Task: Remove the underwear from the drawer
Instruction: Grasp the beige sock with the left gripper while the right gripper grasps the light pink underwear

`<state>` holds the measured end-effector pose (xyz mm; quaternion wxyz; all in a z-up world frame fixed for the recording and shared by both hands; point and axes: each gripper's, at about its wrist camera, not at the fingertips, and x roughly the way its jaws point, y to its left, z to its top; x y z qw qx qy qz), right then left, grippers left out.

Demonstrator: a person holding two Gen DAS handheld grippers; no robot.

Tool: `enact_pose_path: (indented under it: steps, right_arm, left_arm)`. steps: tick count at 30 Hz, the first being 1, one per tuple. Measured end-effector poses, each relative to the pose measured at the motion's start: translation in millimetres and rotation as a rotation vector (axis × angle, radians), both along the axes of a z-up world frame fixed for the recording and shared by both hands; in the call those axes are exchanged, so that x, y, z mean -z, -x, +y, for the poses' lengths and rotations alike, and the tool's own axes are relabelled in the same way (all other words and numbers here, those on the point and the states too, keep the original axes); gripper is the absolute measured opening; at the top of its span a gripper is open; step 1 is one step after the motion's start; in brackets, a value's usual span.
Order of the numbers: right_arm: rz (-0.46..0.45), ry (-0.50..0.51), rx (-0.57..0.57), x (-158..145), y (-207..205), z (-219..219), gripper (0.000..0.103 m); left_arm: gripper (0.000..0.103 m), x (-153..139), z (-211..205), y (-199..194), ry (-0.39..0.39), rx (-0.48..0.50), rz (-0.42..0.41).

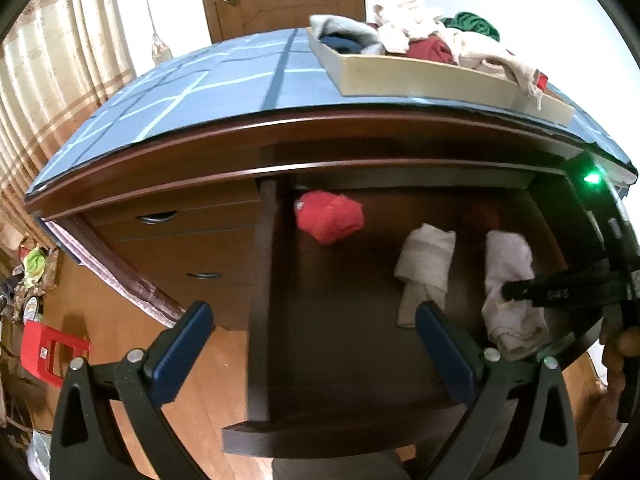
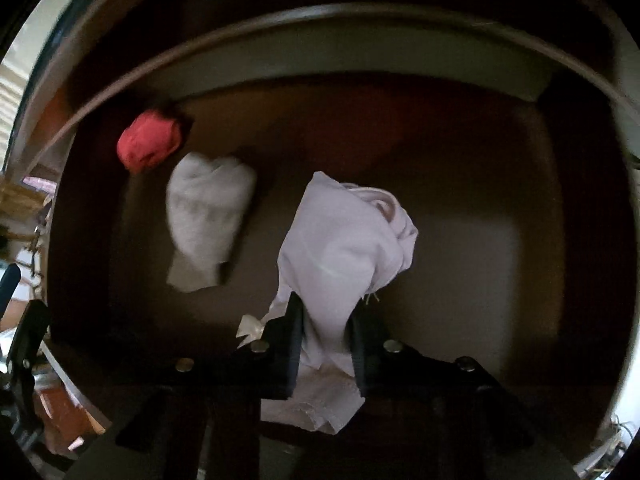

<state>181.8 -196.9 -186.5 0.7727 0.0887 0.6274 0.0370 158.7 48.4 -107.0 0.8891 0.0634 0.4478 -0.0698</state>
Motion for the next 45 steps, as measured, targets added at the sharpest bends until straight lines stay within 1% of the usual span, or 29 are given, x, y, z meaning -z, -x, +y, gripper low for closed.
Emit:
enact_pose_path:
  steps: [4,6,9,11,14,15,18,21,23,26,28,30,32,35,37,39,41,42,43,44,45]
  right_arm:
    - [-0.057,0.025,0.029,-11.2,10.1,-19.0,0.023]
    - [-0.086,0.015,0.036,-13.9,15.0,-23.0,0.023]
    - [-0.142,0.038,0.036,-16.0,24.0,-26.3,0.023]
    - [-0.192,0.046,0.048,-19.5,30.5,-27.9,0.023]
    - [-0.238,0.032,0.078,-22.3,37.2,-33.9,0.023]
    - [-0.25,0.026,0.085,-24.5,40.9,-40.2,0.023]
    - [-0.286,0.003,0.095,-17.8,37.7,-59.5,0.023]
    - [-0.318,-0.022,0.087,-21.2,41.3,-62.0,0.023]
    - [-0.329,-0.022,0.078,-24.7,45.9,-64.1,0.023]
    - [-0.336,-0.038,0.078,-28.2,49.1,-69.6,0.023]
    - [-0.338,-0.038,0.075,-24.4,45.1,-62.4,0.023]
    - [-0.335,-0.051,0.07,-23.3,44.7,-61.6,0.023]
    - [-0.333,-0.06,0.071,-26.0,49.1,-67.2,0.023]
    - [-0.328,-0.071,0.078,-23.4,48.6,-67.6,0.023]
    - [-0.323,-0.075,0.081,-20.6,47.6,-67.0,0.023]
    - [-0.315,-0.08,0.087,-17.7,47.8,-67.8,0.023]
    - [-0.309,-0.082,0.087,-16.0,48.2,-66.8,0.023]
    - [-0.308,-0.081,0.087,-15.2,48.0,-65.9,0.023]
    - [-0.305,-0.083,0.088,-14.7,48.4,-66.0,0.023]
    - [-0.302,-0.083,0.089,-14.3,48.4,-65.8,0.023]
    - [-0.301,-0.084,0.09,-13.4,47.5,-64.6,0.023]
  left_arm:
    - [0.103,2.3,-16.7,-9.3,0.003,0.036,0.032]
    - [0.103,3.7,-25.7,-14.0,-0.005,0.052,0.049]
    - [0.103,7.4,-42.5,-23.3,-0.005,0.095,0.086]
    - [0.103,9.4,-50.7,-31.4,0.004,0.104,0.11]
    - [0.103,14.7,-60.7,-45.5,0.011,0.097,0.141]
    - [0.102,17.1,-64.2,-49.7,0.005,0.093,0.158]
    - [0.101,22.0,-75.1,-57.1,-0.013,0.101,0.183]
    - [0.097,27.3,-88.7,-58.5,-0.078,0.136,0.182]
    - [0.094,33.1,-99.2,-60.4,-0.126,0.168,0.192]
    - [0.092,40.4,-107.7,-62.7,-0.156,0.199,0.209]
    - [0.089,46.9,-115.6,-64.3,-0.206,0.231,0.211]
    - [0.084,53.2,-122.0,-66.3,-0.232,0.273,0.244]
    - [0.083,57.5,-125.9,-69.4,-0.252,0.293,0.269]
    - [0.083,65.3,-130.8,-72.7,-0.315,0.313,0.278]
    - [0.083,72.4,-133.0,-74.1,-0.323,0.343,0.311]
    - [0.082,77.3,-132.0,-75.2,-0.325,0.337,0.317]
    - [0.079,82.5,-130.7,-77.5,-0.315,0.342,0.357]
    - [0.077,84.5,-131.6,-81.4,-0.308,0.344,0.365]
    - [0.077,84.6,-131.2,-81.9,-0.301,0.343,0.372]
    - [0.074,84.6,-130.7,-82.5,-0.293,0.344,0.376]
    - [0.067,84.3,-128.8,-84.4,-0.278,0.348,0.386]
